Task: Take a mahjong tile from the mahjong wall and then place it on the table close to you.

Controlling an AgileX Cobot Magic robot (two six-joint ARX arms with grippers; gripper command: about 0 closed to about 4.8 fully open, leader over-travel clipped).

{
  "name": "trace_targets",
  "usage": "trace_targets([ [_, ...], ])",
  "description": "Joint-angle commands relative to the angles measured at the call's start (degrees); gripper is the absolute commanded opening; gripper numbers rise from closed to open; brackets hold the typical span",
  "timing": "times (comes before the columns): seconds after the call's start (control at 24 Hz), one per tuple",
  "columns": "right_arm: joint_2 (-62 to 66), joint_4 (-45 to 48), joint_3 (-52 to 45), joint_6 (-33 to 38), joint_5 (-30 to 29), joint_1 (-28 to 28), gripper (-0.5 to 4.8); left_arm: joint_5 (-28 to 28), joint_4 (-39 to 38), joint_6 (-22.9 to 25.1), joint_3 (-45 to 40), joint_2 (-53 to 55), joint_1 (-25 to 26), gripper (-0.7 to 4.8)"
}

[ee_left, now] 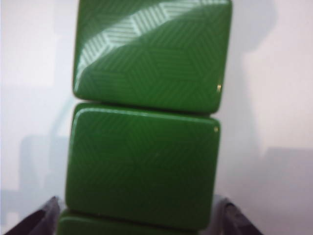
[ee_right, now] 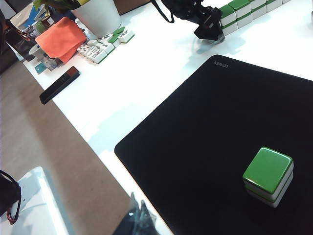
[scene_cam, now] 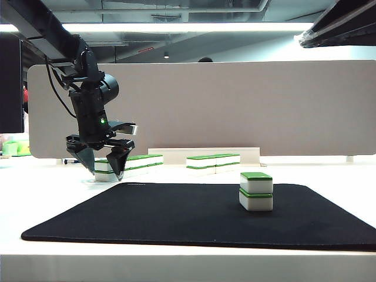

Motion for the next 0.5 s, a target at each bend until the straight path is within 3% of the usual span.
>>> trace_targets([
  [0.04, -0.09, 0.81, 0.17, 0.04, 0.09, 0.02, -0.01, -0.2, -0.2, 0.42, 0.07, 0.46, -0.09, 3.63],
  [0.08, -0.09, 0.81, 0.17, 0.07, 0.09, 0.02, -0.01, -0.2, -0.31, 0.42, 0.07, 0.44, -0.09, 3.15],
  [0.29, -0.09, 0.81, 0.17, 0.04, 0.09, 0.02, -0.01, -0.17, -1.4, 0.39, 0.07, 0.44, -0.31, 2.95],
  [0.42, -0.09, 0.81, 0.17, 0.04, 0.09, 0.02, -0.01, -0.17, -1.46, 0.39, 0.07, 0.42, -0.33, 2.14],
  [0.5, -0.07, 0.81, 0.17, 0.07, 0.09, 0.02, -0.01, -0.17, -1.44, 0.17, 0.07, 0.42, -0.33, 2.03],
])
